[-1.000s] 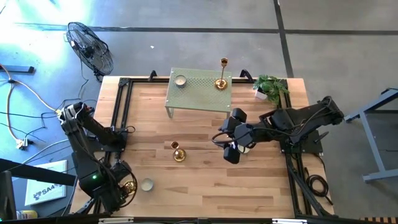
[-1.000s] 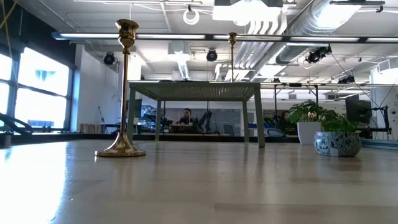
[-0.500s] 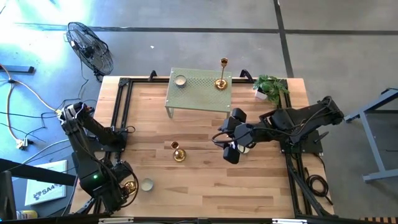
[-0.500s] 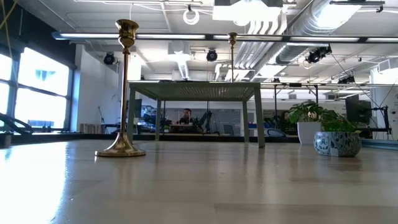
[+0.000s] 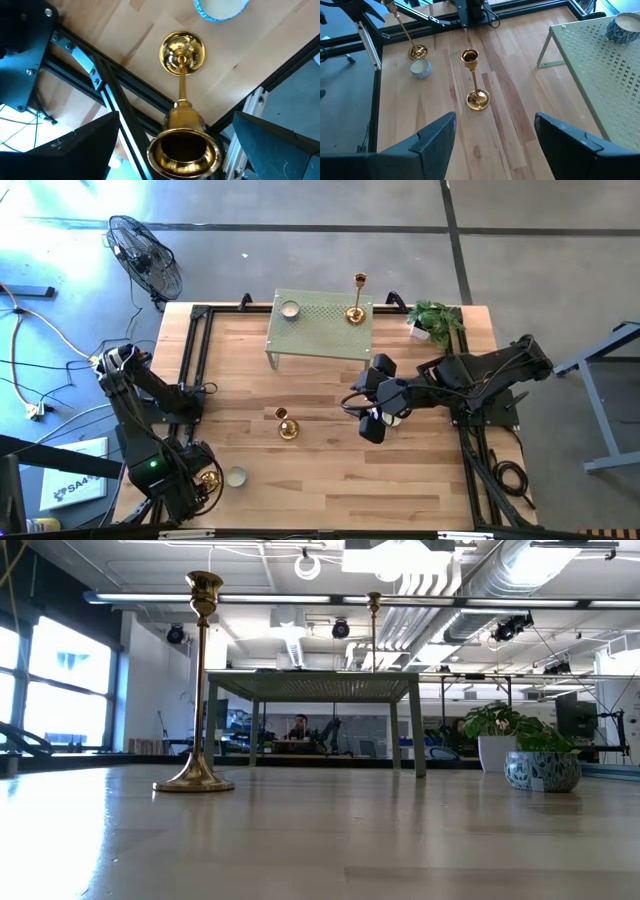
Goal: Stock candles and holders on shelf
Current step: Align the bottom gold candle holder with the other gold candle holder on the shelf
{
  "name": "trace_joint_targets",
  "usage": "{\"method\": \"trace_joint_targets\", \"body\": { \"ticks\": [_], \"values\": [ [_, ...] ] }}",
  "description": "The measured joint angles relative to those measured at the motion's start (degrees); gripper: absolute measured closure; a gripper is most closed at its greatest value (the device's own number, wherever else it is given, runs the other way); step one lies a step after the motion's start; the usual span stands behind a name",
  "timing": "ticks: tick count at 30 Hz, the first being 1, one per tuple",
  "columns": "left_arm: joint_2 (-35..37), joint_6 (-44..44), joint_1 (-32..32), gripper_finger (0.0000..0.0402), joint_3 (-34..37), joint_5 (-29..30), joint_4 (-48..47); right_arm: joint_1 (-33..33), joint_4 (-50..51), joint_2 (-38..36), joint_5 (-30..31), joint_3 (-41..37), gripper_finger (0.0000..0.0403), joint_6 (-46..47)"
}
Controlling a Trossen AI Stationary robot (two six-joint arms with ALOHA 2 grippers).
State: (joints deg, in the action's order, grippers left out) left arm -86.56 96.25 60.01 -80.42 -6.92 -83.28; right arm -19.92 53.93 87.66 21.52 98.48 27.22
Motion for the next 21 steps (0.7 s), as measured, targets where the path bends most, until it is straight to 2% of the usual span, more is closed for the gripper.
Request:
{"method": "trace_joint_targets", "body": {
  "ticks": [11, 15, 21],
  "values": [
    [0.0, 0.02, 0.0, 0.0026, 0.0, -0.07, 0.69, 0.0, 0.02, 0.0, -0.04, 0.0, 0.0139, 1.27],
    [0.0, 0.24, 0.0, 0.0049, 0.0, -0.07, 0.67, 0.0, 0.02, 0.0, -0.04, 0.0, 0.0139, 1.28],
    [0.0, 0.35, 0.0, 0.0103, 0.0, 0.02, 0.41, 0.0, 0.02, 0.0, -0.04, 0.0, 0.0139, 1.29]
  ]
}}
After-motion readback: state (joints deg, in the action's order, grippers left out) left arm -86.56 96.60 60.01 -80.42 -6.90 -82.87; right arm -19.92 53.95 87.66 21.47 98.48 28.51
